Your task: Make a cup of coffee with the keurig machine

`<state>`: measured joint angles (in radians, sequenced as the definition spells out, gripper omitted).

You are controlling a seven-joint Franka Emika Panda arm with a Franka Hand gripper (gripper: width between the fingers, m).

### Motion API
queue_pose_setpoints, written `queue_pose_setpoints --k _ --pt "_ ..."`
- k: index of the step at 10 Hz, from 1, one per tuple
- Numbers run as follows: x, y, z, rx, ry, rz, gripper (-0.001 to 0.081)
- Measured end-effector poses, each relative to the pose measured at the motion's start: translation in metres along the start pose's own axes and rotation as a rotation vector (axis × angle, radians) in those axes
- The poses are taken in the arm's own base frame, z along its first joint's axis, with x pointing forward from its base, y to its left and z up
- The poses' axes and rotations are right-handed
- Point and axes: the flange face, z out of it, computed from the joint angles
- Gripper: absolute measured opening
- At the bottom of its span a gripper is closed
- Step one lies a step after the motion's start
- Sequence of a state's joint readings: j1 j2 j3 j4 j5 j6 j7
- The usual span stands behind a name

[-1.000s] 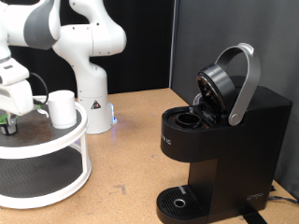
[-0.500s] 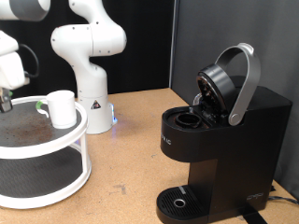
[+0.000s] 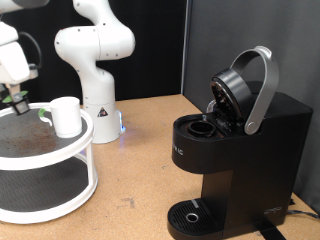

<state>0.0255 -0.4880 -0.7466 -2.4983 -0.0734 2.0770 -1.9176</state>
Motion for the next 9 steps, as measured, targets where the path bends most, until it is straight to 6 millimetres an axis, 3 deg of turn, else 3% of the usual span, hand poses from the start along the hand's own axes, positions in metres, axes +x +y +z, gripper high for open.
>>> queue_pose_setpoints --k 3,6,9 --pt "0.041 0.024 -0.012 -0.046 0.142 0.149 0.0473" --pt "0.05 0.027 -0.012 -0.034 0.166 0.181 0.0473" --pt "0.09 0.038 -0.026 0.075 0.406 0.208 0.0473"
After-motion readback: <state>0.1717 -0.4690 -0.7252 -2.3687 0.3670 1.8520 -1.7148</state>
